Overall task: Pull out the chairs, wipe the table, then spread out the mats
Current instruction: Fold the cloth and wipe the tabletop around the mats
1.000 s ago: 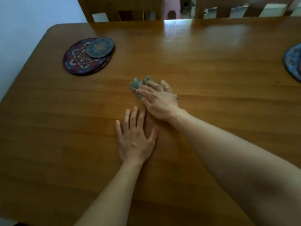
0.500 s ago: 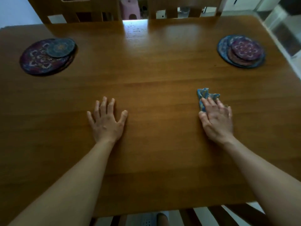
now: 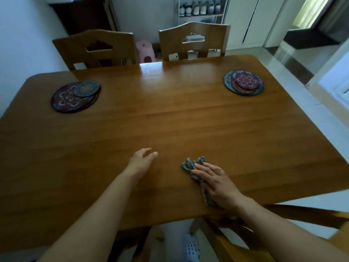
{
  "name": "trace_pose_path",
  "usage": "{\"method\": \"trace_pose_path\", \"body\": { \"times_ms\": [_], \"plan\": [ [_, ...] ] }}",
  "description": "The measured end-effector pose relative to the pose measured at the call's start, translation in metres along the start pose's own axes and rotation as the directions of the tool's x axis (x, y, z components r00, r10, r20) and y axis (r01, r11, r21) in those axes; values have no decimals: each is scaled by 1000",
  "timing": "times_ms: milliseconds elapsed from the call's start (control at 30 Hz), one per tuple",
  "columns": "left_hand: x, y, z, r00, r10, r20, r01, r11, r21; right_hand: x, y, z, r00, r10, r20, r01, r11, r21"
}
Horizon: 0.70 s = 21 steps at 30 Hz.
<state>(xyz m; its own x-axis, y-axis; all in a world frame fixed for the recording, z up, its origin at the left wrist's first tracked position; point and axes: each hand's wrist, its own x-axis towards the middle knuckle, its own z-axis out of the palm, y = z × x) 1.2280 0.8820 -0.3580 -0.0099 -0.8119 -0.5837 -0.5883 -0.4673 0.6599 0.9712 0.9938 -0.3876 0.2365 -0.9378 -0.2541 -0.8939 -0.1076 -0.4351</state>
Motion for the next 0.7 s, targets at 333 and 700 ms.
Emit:
{"method": "trace_pose_path", "body": {
  "times_ms": [333,700],
  "plan": [
    [-111,22,-8,988,105,111,-61,937,-343,-23,-39,-60,741,672,15,-297,307,904],
    [-216,104,-14,897,401,-185,-397,549,-735,-145,-88,-177,641,714,-283,349,57,935]
  ]
}}
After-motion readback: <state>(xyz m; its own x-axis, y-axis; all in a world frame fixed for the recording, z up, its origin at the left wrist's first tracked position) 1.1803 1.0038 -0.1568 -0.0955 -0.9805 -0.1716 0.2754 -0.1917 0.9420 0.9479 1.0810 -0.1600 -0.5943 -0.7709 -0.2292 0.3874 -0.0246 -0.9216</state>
